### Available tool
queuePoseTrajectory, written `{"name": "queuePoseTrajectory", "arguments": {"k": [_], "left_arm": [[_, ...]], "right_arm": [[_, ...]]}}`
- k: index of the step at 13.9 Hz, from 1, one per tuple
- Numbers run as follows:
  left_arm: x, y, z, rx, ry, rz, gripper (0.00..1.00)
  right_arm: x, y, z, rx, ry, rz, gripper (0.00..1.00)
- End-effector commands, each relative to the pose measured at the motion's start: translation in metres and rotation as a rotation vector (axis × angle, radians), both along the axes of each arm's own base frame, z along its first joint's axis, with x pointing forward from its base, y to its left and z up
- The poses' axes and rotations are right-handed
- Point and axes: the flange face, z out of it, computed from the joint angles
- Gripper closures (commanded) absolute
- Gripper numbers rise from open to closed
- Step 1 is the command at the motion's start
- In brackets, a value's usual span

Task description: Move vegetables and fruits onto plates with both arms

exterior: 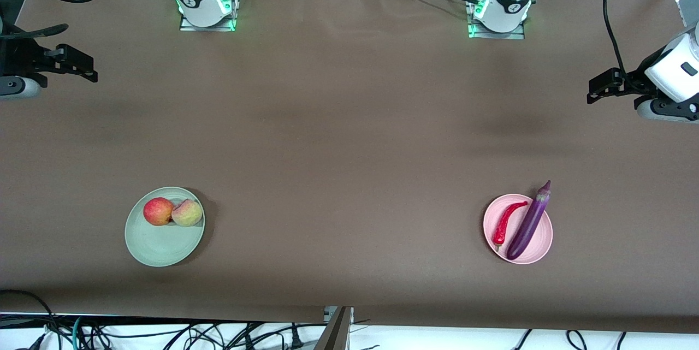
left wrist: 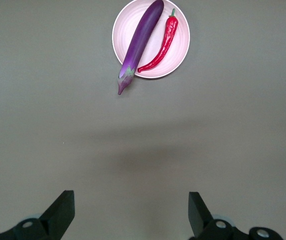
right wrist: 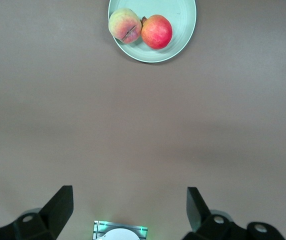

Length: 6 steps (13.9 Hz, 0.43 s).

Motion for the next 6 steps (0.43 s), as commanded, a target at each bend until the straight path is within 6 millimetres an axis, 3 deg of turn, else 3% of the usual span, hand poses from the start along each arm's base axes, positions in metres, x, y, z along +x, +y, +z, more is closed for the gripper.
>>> {"name": "queuePoseTrajectory", "arguments": {"k": [1, 6], "left_arm": [[-0.0069, 0.0007, 0.0039, -0.019, 0.002, -0.002, 0.00], [-0.0077, 0.0007, 0.0051, -0.019, 0.004, -0.003, 0.00]], "right_arm": [[0.0021, -0.0008, 0.0025, -0.013, -0.001, 0.006, 0.00], [0.0025, -0.0009, 0.0024, -0.015, -0.001, 0.004, 0.00]]}}
